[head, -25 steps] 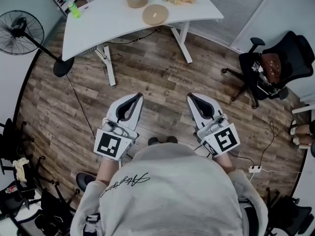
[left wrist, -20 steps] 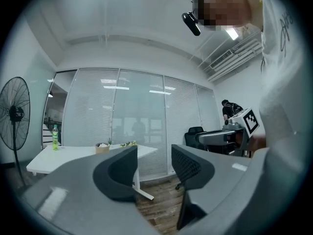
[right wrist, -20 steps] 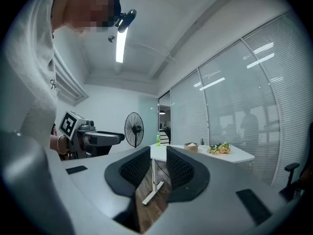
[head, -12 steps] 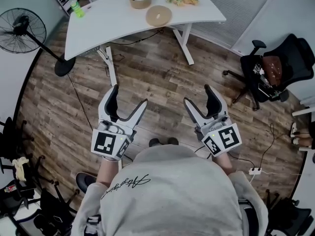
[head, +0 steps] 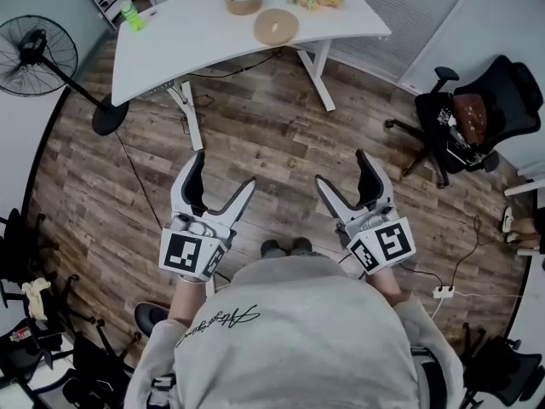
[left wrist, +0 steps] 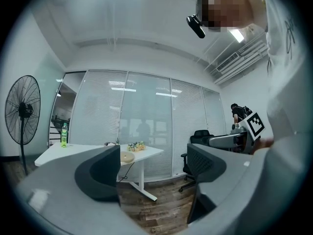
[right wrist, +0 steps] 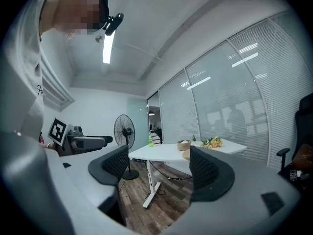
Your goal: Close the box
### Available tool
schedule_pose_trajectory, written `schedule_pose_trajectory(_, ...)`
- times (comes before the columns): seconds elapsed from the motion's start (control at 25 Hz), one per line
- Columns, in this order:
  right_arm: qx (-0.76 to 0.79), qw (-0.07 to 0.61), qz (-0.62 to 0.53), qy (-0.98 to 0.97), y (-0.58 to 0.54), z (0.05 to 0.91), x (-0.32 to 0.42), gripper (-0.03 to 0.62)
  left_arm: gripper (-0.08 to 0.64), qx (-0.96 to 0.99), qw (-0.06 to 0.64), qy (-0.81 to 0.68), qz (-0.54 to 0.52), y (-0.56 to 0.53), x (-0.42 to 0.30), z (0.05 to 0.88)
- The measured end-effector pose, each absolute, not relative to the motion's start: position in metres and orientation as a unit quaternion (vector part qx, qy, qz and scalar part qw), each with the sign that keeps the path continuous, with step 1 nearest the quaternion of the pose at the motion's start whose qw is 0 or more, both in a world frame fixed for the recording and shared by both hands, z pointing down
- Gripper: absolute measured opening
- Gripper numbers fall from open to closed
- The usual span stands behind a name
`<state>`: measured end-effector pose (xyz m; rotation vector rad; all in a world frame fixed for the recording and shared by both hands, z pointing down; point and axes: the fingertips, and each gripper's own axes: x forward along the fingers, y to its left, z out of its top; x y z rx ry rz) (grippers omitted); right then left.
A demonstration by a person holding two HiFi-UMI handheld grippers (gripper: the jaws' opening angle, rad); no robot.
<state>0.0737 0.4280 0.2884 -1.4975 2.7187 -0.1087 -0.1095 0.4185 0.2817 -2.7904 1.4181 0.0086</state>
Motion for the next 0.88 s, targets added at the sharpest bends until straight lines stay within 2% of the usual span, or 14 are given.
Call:
schedule_pose_trajectory(0.44, -0.488, 0.020, -0.038, 0.872, 0.435, 0.296, 0.031, 0.387, 0.413, -0.900, 0.010, 0.435, 0.010, 0.422, -0.144, 0.286)
schedule_pose_trajectory(0.88, -0.487, 0.024, -0.049, 0.872, 0.424, 0.302, 0.021, 0.388, 0.413, -0.905, 0.007, 0.426, 0.011, 0.410, -0.146, 0.290)
